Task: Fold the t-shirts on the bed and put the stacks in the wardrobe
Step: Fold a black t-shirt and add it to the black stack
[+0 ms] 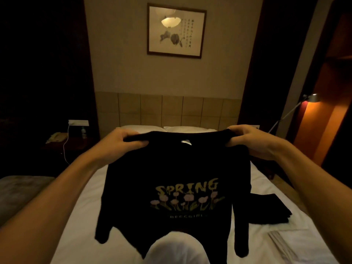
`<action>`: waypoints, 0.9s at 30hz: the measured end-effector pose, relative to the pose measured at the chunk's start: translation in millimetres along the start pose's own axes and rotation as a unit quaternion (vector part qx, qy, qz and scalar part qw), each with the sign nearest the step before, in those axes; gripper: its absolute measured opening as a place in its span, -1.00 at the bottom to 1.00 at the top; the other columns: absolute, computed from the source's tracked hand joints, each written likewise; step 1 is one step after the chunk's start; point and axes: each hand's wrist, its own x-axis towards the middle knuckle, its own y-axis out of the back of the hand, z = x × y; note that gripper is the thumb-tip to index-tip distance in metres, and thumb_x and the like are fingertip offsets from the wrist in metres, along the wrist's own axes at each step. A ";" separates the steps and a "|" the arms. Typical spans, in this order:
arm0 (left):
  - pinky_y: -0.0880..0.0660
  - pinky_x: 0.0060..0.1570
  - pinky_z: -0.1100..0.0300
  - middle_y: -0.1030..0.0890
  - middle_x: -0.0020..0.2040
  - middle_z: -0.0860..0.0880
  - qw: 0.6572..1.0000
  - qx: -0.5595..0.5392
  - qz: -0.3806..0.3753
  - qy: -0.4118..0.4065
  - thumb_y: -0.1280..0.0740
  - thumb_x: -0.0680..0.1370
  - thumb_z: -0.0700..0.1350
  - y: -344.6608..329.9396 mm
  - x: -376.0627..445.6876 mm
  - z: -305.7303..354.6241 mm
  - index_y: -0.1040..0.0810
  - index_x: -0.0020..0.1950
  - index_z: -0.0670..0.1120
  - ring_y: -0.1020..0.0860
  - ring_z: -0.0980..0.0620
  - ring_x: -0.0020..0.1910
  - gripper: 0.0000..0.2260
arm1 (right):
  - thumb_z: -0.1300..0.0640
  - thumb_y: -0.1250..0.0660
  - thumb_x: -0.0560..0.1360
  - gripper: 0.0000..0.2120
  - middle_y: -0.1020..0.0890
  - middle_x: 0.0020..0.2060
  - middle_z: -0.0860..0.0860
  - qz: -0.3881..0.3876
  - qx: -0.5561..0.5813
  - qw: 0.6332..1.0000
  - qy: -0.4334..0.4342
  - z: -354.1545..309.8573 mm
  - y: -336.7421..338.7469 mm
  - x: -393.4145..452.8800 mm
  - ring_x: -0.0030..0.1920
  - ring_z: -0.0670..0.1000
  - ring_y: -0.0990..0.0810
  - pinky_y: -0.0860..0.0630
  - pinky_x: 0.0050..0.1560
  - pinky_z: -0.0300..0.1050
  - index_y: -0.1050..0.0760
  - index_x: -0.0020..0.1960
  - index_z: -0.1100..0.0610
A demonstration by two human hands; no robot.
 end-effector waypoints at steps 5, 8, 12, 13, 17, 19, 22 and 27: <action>-0.54 -0.29 0.21 -0.70 -0.11 -0.16 0.999 -0.044 0.017 -0.019 -0.41 0.43 0.02 14.8 -34.3 38.4 -0.74 -0.03 -0.01 -0.66 -0.07 -0.23 -0.80 | 0.30 -0.34 0.40 -0.82 -0.64 -0.20 0.12 0.029 0.100 0.992 0.071 -23.0 1.6 -53.0 -0.29 0.01 -0.65 -0.60 -0.31 -0.19 -0.57 0.00 0.23; -0.58 -0.35 0.22 -0.72 -0.15 -0.13 0.997 -0.045 0.053 -0.013 -0.41 0.48 -0.01 2.9 -31.8 41.4 -0.73 -0.06 -0.08 -0.68 -0.03 -0.28 -0.81 | 0.27 -0.35 0.41 -0.85 -0.65 -0.23 0.09 0.066 0.111 0.989 0.070 -13.5 -2.8 -55.4 -0.30 0.01 -0.64 -0.61 -0.30 -0.18 -0.59 -0.02 0.19; -0.50 -0.44 0.31 -0.69 -0.34 -0.07 0.998 -0.021 0.044 0.047 -0.41 0.54 -0.11 -26.9 -26.4 -3.7 -0.71 -0.15 -0.13 -0.65 0.06 -0.41 -0.86 | 0.32 -0.32 0.54 -0.94 -0.61 -0.23 0.11 0.108 0.040 0.993 0.005 38.6 -11.7 -32.2 -0.33 0.01 -0.60 -0.57 -0.30 -0.19 -0.53 -0.04 0.20; -0.44 -0.47 0.33 -0.64 -0.44 -0.04 0.997 0.000 0.039 0.068 -0.42 0.53 -0.11 -33.6 -24.4 -24.3 -0.71 -0.25 -0.11 -0.59 0.10 -0.50 -0.81 | 0.30 -0.33 0.55 -0.97 -0.60 -0.23 0.13 0.110 0.012 0.994 -0.011 58.9 -14.2 -26.1 -0.34 0.02 -0.59 -0.54 -0.29 -0.19 -0.52 -0.04 0.20; -0.29 -0.49 0.27 -0.51 -0.55 -0.01 0.986 0.080 -0.001 0.146 -0.47 0.49 -0.04 -64.7 -11.8 -118.2 -0.71 -0.29 -0.19 -0.42 0.11 -0.61 -0.75 | 0.21 -0.34 0.58 -0.91 -0.59 -0.29 0.18 0.114 -0.110 0.986 -0.053 149.2 -25.2 0.9 -0.40 0.04 -0.53 -0.46 -0.36 -0.14 -0.49 -0.03 0.25; -0.31 -0.49 0.27 -0.52 -0.54 0.01 0.982 0.086 -0.023 0.166 -0.43 0.54 -0.05 -81.0 -3.7 -156.8 -0.71 -0.28 -0.14 -0.44 0.11 -0.59 -0.75 | 0.13 -0.33 0.59 -0.88 -0.57 -0.37 0.10 0.109 -0.165 0.978 -0.060 188.4 -31.1 20.3 -0.42 0.02 -0.50 -0.40 -0.34 -0.10 -0.51 -0.03 0.19; -0.32 -0.46 0.25 -0.52 -0.53 0.02 0.980 0.102 -0.004 0.173 -0.40 0.57 -0.02 -98.1 20.3 -206.8 -0.65 -0.31 -0.21 -0.47 0.11 -0.55 -0.67 | 0.03 -0.30 0.61 -0.87 -0.57 -0.37 0.02 0.109 -0.251 0.960 -0.058 235.7 -35.8 57.4 -0.39 -0.01 -0.51 -0.39 -0.32 -0.08 -0.50 -0.11 0.00; -0.32 -0.42 0.21 -0.54 -0.50 -0.07 0.968 0.151 -0.021 0.200 -0.42 0.53 0.06 -120.7 87.3 -279.8 -0.62 -0.35 -0.20 -0.50 0.05 -0.48 -0.61 | -0.11 -0.23 0.61 -0.83 -0.60 -0.27 -0.03 0.115 -0.342 0.928 -0.087 314.2 -27.7 118.0 -0.17 0.08 -0.59 -0.50 -0.21 0.03 -0.46 -0.13 -0.12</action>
